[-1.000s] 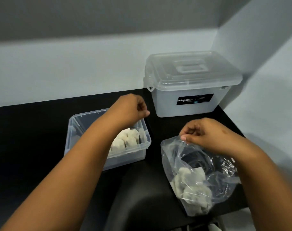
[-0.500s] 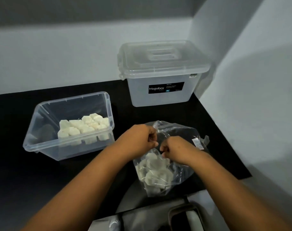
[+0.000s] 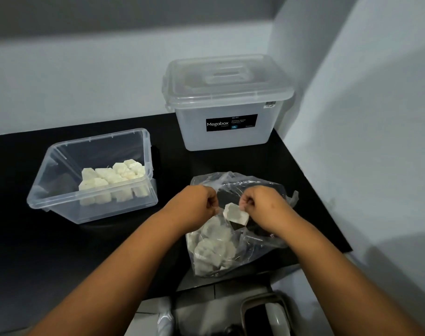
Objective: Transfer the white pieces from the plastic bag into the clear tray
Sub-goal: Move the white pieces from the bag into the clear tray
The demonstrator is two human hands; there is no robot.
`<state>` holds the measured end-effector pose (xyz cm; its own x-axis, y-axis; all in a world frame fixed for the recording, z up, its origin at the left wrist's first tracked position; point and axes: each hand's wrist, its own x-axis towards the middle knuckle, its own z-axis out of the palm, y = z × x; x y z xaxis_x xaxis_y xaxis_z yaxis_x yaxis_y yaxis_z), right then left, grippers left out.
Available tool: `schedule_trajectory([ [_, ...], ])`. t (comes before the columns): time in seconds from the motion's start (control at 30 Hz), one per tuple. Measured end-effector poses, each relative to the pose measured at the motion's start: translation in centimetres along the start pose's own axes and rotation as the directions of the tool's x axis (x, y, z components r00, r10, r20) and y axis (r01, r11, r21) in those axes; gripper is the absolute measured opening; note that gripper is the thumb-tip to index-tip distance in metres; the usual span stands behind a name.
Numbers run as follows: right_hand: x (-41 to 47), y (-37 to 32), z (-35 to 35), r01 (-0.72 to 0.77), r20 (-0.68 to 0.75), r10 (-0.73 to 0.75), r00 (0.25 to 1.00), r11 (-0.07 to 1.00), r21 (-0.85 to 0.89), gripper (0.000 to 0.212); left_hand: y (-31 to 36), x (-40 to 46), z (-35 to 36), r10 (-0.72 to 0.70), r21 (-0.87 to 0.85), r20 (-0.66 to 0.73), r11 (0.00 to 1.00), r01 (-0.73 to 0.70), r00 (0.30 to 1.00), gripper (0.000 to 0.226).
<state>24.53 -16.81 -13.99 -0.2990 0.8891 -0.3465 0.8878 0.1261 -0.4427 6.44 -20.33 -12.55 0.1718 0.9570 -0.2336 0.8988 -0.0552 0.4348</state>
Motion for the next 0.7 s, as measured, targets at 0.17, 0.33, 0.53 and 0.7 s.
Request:
schedule_trajectory([
  [0.17,-1.7,2.2,-0.8,0.091,-0.201,-0.032,0.979,0.952,0.291,0.010,1.1,0.6,1.0,-0.036,-0.140,-0.011,0.990,0.034,0.999,0.014],
  [0.33,-1.9,2.5,-0.5,0.142,-0.213,-0.048,0.976,0.879,0.455,0.003,2.0,1.1,1.7,-0.128,-0.445,-0.041,0.890,0.097,0.991,0.015],
  [0.53,-0.6,1.6,1.4,0.043,-0.052,-0.022,0.998,0.887,0.460,0.012,1.4,0.4,0.2,-0.074,-0.175,-0.203,0.984,0.038,0.976,0.011],
  [0.7,1.3,0.0,2.5,0.019,0.058,-0.036,0.998,0.965,0.262,0.013,0.5,-0.6,-1.2,-0.098,-0.055,-0.225,0.995,0.088,0.969,0.018],
])
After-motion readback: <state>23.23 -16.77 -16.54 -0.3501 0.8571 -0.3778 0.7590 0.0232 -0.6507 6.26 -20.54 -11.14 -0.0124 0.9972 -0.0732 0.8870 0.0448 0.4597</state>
